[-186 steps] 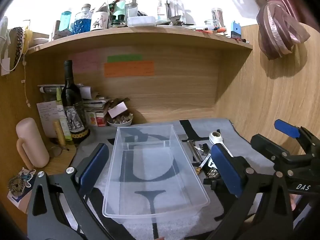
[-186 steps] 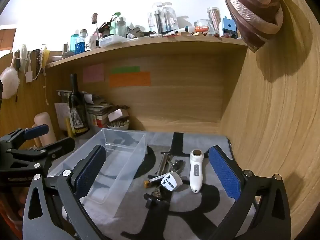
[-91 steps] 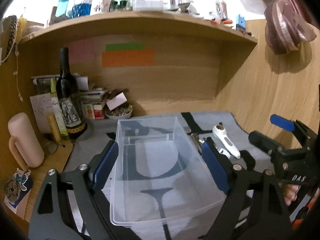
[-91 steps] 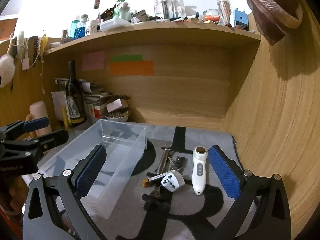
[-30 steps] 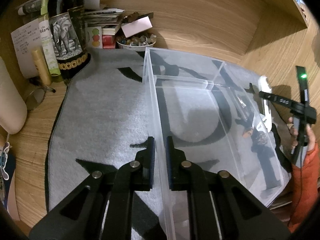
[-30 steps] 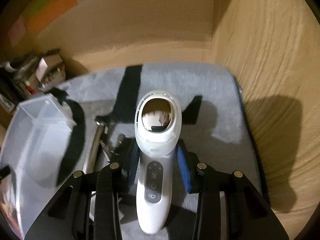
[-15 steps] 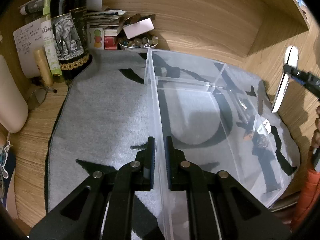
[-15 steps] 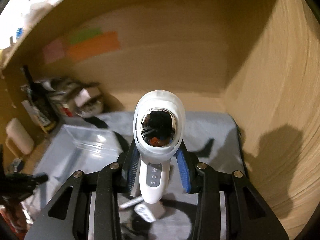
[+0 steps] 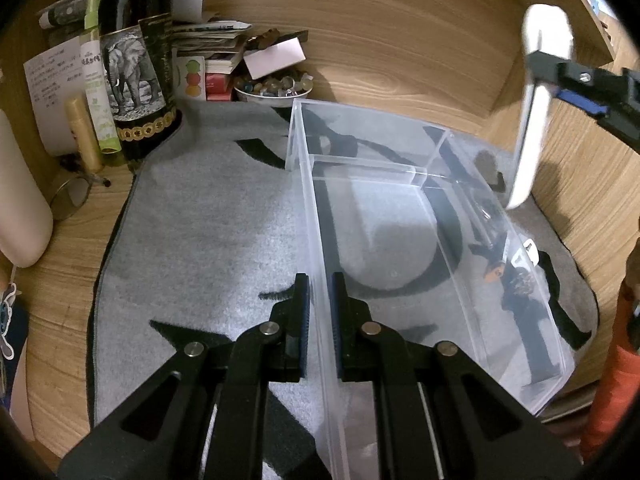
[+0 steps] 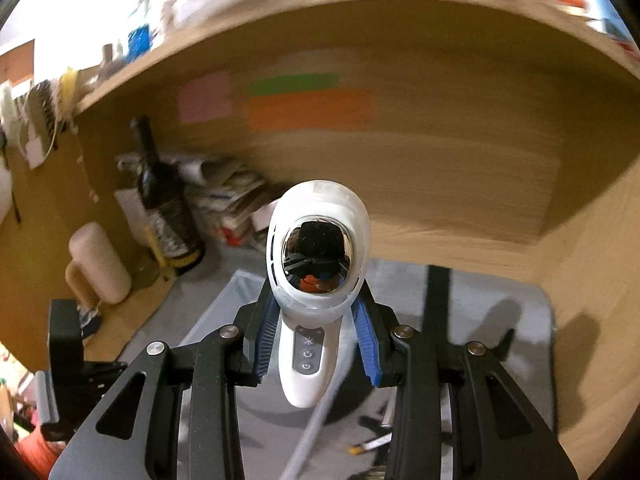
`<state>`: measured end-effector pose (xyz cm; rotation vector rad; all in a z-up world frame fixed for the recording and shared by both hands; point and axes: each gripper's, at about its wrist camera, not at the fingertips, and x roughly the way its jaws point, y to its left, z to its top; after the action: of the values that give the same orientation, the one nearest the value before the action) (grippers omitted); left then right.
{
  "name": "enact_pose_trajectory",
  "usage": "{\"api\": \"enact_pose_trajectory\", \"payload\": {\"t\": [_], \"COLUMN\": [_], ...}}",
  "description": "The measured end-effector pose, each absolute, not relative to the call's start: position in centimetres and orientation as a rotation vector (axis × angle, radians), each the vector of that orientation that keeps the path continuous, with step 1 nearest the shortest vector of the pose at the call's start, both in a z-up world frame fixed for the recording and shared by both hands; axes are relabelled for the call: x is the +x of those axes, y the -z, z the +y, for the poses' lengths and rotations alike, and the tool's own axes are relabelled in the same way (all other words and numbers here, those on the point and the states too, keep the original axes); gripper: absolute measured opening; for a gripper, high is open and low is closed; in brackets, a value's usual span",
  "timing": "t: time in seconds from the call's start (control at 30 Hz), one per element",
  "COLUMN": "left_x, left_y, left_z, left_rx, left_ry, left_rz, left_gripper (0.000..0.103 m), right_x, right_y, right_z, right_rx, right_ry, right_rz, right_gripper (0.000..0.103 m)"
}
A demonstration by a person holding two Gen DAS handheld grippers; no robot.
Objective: Organize rigid objects
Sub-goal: 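Lift the white device with the right gripper and release it inside the clear box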
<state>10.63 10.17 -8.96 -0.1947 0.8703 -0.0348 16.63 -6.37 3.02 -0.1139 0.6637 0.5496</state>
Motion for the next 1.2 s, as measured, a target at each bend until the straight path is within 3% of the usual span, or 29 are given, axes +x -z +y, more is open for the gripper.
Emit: {"api": "enact_pose_trajectory", "payload": {"t": [0.47, 1.2], "left_x": [10.4, 10.5], "left_y": [8.9, 8.9], "left_z": [10.3, 10.3], "left_rx": [-0.189, -0.185], "left_ry": [0.050, 0.056], "left_rz": [0.859, 0.856], "left_gripper": [0.011, 0.011], "right_x": [17.8, 18.0], "right_y": [3.7, 7.1], "right_z": [-0.2, 2.1], "right_rx": [-0.298, -0.475], "right_ry": [-0.624, -0.673], "right_rz": [0.911, 1.030], "right_gripper": [0.033, 0.035]}}
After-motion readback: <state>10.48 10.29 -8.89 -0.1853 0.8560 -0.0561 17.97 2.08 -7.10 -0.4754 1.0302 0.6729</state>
